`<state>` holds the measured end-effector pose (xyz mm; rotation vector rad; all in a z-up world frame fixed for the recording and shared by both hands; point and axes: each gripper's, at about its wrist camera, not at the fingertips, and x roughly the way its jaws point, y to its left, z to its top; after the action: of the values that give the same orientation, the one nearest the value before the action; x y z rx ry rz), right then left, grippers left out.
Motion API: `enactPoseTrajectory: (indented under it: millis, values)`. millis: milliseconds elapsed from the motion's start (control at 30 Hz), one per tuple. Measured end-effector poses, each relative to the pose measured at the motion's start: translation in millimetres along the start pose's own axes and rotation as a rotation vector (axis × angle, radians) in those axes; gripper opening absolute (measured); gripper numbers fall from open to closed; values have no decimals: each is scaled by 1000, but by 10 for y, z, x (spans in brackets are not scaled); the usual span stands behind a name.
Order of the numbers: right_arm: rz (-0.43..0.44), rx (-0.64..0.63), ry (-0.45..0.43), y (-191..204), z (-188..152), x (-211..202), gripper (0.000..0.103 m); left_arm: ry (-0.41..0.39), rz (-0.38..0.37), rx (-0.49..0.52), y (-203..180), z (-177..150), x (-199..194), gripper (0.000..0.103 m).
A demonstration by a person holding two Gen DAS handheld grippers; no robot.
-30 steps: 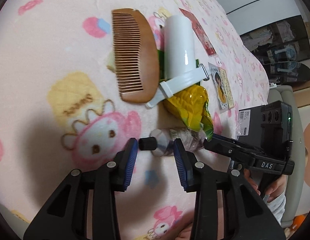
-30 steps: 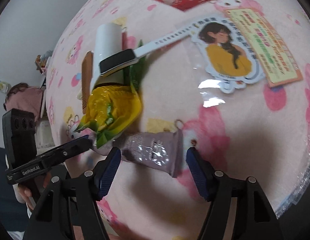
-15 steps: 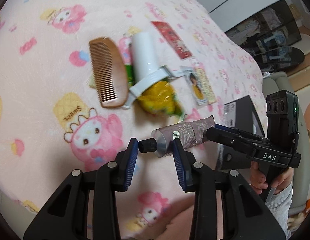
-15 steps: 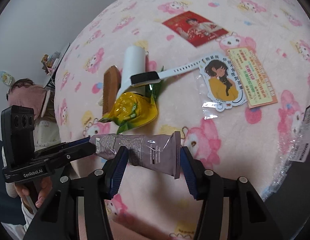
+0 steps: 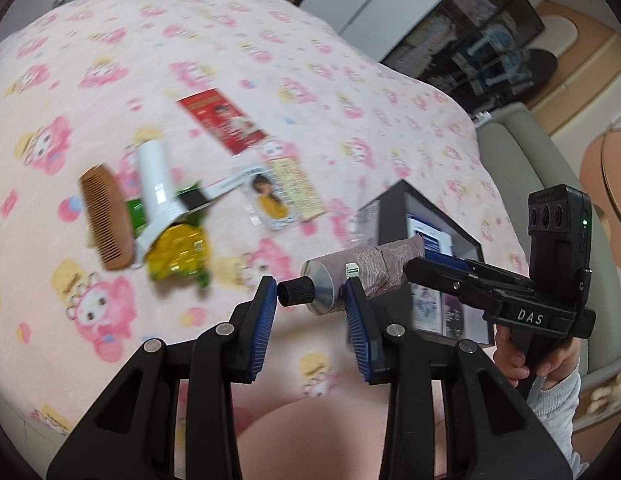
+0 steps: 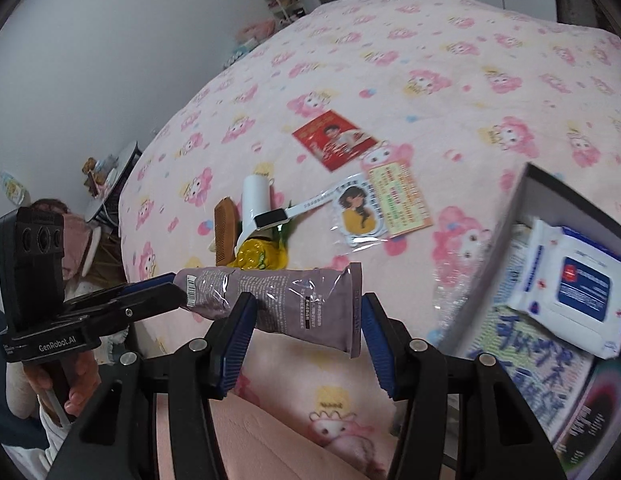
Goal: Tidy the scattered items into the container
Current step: 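Lift the grey tube with both grippers and carry it over the black box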
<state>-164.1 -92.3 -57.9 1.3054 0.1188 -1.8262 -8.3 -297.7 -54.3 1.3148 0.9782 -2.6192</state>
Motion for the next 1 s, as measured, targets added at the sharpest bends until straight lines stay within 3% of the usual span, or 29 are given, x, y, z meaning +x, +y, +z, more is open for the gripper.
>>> enactPoseTrajectory:
  millis: [267, 567, 733, 1000]
  values:
    - [-106, 59, -100, -549, -178, -747, 49, 41, -49, 155, -1010, 194, 399, 34]
    - [-209, 218, -180, -1525, -526, -1344, 49, 95, -124, 294, -2092, 220, 1292, 35]
    - [-244, 252, -170, -1827, -646, -1325, 49, 148, -136, 319, -2354, 238, 1824, 37]
    - [-273, 278, -136, -2170, -829, -1180, 50, 215, -124, 335, -2363, 35, 2327, 38]
